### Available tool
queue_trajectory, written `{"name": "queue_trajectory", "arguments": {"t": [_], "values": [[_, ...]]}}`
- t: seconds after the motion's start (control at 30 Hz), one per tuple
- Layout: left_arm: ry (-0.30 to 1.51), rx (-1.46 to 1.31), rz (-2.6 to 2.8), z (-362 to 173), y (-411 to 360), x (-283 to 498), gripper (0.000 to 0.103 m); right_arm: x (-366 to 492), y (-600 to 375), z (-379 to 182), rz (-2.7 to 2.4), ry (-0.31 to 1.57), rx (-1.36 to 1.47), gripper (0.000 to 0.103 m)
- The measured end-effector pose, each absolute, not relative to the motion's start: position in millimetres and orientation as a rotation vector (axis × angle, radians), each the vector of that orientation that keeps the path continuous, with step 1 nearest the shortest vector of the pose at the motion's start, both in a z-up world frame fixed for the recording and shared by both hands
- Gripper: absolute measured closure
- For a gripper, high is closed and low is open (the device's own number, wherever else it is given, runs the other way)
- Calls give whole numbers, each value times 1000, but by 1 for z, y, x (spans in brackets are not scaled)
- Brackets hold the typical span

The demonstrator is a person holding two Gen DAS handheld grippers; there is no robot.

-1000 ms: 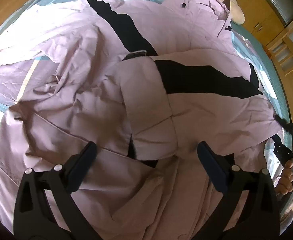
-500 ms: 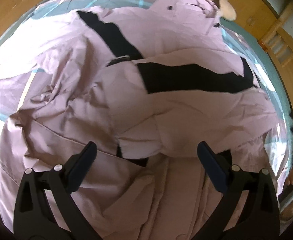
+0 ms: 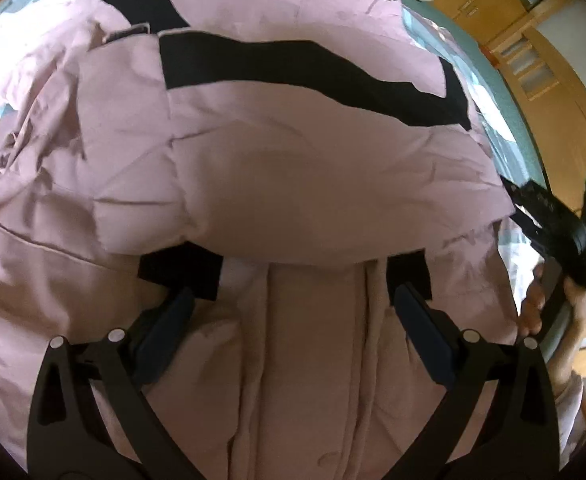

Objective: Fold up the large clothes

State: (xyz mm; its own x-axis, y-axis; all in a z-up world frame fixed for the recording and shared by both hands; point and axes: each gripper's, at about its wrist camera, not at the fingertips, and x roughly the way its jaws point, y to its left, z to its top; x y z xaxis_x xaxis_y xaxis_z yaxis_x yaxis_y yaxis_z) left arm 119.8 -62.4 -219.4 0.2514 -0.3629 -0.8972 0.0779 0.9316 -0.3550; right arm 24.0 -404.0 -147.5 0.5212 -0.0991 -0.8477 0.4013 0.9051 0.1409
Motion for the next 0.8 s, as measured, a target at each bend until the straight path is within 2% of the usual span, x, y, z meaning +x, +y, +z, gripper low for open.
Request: {"name": "queue_trajectory", "arguments": {"t": [0.3, 0.5, 0.57, 0.7, 0.8], "values": [[1073, -179, 25, -201, -40, 138, 2, 26, -372, -141, -259, 983, 161, 44], [972, -158, 33, -177, -38, 127, 2, 3, -369, -96, -387, 685, 81, 44], [996, -111, 8, -181, -47, 128, 2, 11, -360, -103, -346, 723, 23, 44], [1166, -83, -117, -207, -63, 134, 2, 39, -352, -158, -306, 994, -10, 44], [1185, -72, -107, -213, -65, 132, 2, 43, -346, -174, -317, 1026, -70, 44]]}}
